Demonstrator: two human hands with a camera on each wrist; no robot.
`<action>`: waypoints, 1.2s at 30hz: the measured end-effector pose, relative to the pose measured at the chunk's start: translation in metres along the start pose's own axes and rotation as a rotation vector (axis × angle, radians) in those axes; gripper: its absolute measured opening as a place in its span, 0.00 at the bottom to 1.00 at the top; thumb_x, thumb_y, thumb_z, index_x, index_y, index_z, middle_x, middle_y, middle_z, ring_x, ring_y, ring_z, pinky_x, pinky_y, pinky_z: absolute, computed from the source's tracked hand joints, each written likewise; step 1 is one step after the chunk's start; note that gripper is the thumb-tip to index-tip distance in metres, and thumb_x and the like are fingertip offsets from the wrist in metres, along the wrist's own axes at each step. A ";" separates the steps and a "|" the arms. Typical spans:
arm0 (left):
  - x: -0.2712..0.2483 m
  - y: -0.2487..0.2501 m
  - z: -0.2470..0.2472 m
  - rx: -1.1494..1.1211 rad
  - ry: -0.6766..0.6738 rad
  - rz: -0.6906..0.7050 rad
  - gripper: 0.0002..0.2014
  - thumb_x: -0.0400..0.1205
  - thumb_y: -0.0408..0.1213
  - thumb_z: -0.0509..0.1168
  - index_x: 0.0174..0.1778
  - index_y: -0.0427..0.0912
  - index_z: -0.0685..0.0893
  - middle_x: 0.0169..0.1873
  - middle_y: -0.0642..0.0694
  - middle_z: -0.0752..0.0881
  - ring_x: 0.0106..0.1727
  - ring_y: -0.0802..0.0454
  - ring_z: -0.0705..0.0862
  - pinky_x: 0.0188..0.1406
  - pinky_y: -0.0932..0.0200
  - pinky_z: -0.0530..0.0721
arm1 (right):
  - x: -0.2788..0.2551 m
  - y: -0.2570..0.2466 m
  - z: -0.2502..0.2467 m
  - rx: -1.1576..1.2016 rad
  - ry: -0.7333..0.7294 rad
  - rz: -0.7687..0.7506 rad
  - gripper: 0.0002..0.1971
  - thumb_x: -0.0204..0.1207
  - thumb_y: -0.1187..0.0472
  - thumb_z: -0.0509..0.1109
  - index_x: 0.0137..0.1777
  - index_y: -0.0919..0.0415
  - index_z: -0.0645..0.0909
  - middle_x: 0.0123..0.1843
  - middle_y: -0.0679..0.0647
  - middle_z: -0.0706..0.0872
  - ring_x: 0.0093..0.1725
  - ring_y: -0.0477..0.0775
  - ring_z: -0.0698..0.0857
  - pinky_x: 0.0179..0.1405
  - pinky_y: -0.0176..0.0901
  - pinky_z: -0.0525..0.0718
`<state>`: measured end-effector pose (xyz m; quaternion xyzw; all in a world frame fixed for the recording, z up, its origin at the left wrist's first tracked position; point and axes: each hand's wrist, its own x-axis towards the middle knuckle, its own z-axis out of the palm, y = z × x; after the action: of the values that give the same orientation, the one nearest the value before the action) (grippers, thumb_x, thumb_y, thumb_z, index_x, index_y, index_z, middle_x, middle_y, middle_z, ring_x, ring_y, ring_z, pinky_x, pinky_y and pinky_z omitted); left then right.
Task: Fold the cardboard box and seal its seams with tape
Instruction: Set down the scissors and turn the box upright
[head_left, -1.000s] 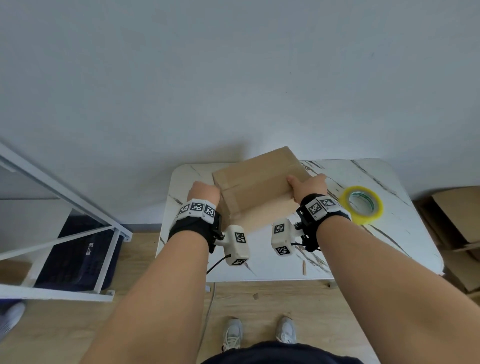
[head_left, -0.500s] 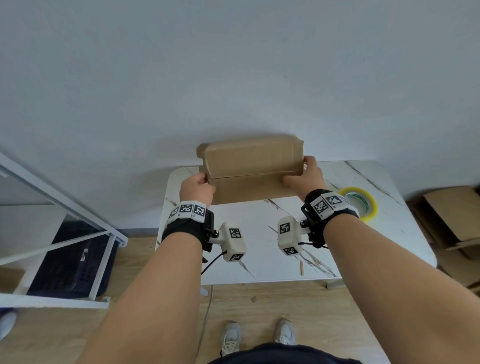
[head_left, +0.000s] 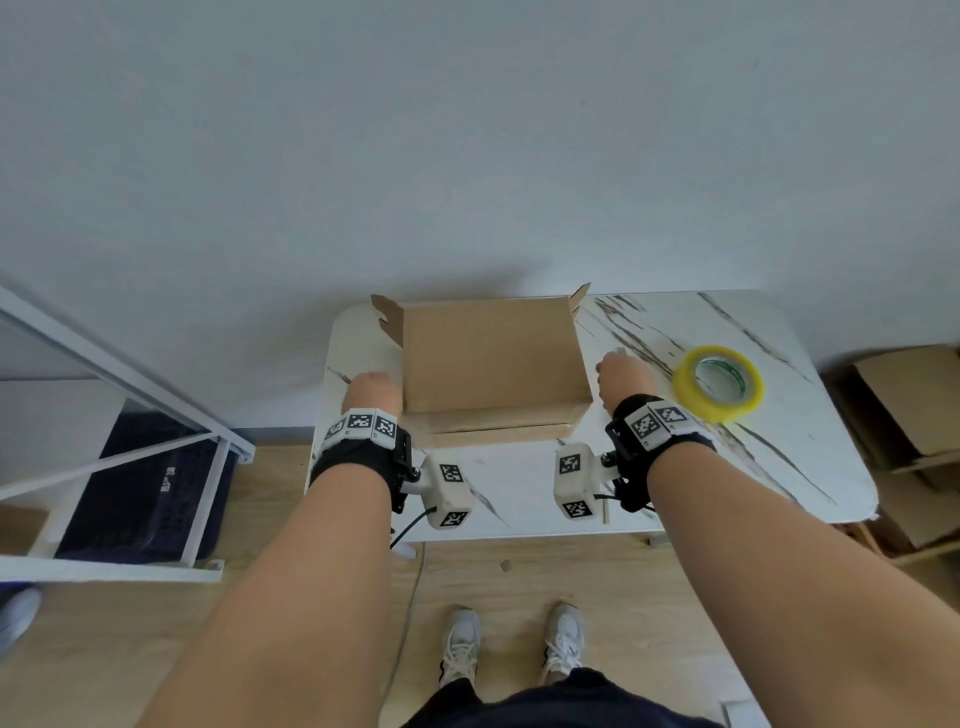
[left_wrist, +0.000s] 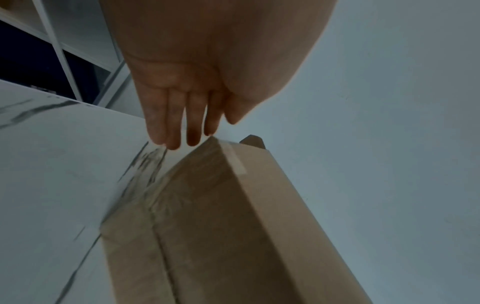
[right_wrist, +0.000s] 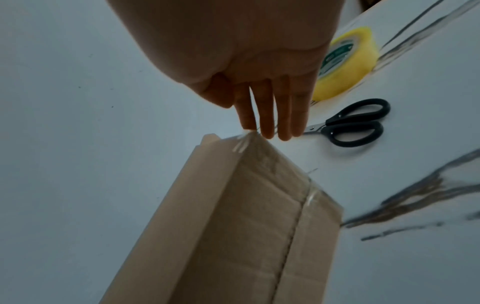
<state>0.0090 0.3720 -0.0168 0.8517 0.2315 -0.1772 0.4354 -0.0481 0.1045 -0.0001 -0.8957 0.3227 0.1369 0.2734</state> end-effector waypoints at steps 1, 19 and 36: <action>-0.001 0.004 0.000 0.002 0.005 0.041 0.20 0.88 0.39 0.51 0.65 0.29 0.80 0.62 0.30 0.82 0.63 0.35 0.81 0.63 0.49 0.79 | 0.001 -0.003 0.001 0.027 -0.017 -0.013 0.14 0.82 0.69 0.59 0.65 0.71 0.78 0.64 0.66 0.84 0.63 0.63 0.81 0.63 0.50 0.77; -0.004 0.033 0.020 0.278 -0.203 0.204 0.07 0.80 0.29 0.59 0.49 0.35 0.81 0.47 0.37 0.82 0.47 0.41 0.78 0.43 0.59 0.71 | 0.006 -0.005 0.012 0.268 -0.118 0.034 0.23 0.77 0.64 0.65 0.72 0.66 0.70 0.63 0.58 0.79 0.57 0.61 0.81 0.52 0.46 0.78; -0.036 0.053 0.000 0.516 0.488 0.781 0.29 0.67 0.33 0.65 0.66 0.38 0.73 0.68 0.42 0.74 0.73 0.41 0.68 0.78 0.47 0.60 | -0.019 -0.033 -0.036 0.078 0.540 -0.345 0.25 0.65 0.71 0.64 0.66 0.62 0.74 0.66 0.57 0.76 0.67 0.61 0.71 0.70 0.51 0.70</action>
<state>0.0081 0.3363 0.0369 0.9705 -0.0597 0.1504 0.1786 -0.0387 0.1144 0.0509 -0.9301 0.2319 -0.1667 0.2311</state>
